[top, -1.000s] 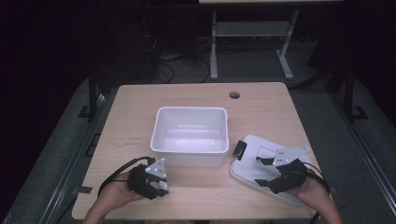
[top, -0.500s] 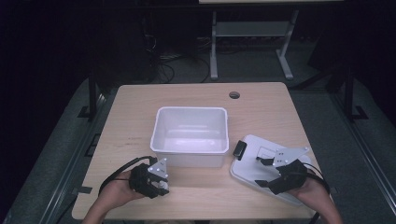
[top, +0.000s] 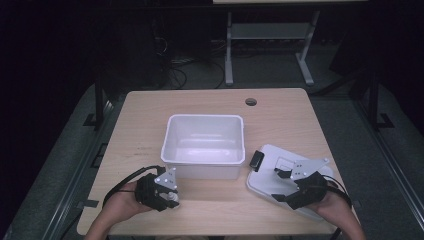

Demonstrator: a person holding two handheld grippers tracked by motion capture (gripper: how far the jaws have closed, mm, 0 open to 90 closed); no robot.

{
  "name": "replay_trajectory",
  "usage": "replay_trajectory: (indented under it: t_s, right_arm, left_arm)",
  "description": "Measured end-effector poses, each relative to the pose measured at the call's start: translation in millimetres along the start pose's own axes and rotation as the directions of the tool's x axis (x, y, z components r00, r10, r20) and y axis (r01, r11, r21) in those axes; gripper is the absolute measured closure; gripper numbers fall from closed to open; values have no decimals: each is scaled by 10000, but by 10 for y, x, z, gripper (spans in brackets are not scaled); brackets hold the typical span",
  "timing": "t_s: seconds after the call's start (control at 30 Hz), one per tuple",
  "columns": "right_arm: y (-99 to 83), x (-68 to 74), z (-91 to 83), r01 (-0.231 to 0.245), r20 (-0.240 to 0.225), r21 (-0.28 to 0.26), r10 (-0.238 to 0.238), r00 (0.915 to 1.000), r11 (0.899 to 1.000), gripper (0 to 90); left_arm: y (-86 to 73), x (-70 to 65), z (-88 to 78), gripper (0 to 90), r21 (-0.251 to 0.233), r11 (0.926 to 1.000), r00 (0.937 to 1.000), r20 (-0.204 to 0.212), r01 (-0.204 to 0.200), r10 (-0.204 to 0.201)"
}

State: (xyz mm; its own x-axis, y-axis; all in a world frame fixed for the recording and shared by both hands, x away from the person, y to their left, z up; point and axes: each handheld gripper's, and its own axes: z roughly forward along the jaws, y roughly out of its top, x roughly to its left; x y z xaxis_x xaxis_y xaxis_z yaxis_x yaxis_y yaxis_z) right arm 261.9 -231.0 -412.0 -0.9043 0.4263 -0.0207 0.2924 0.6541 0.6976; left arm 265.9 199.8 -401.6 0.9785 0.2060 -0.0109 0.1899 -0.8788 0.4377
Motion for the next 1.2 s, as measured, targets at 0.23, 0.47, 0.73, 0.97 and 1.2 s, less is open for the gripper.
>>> replay_trajectory:
  t_s: [0.23,0.47,0.73,0.97,1.2]
  right_arm:
    - [7,17,29,-50,-34,174,51,10000,9998,265]
    - [24,28,52,68,-75,233,-67,9999,9997,265]
    - [29,27,58,57,-71,297,-55,10000,9995,264]
    - [25,6,47,35,-61,219,-34,10000,9998,264]
    - [32,15,53,138,-52,233,-136,9999,9996,264]
  left_arm:
    - [4,-24,-39,599,80,9999,9999,-17,-101,101]
    - [7,-35,-48,599,201,9995,9997,0,-229,229]
    - [9,-30,-114,600,83,9998,9998,81,-196,196]
    - [51,-14,-234,600,-3,9996,9994,165,-297,297]
    - [61,-17,-334,600,-64,9994,9995,28,-326,326]
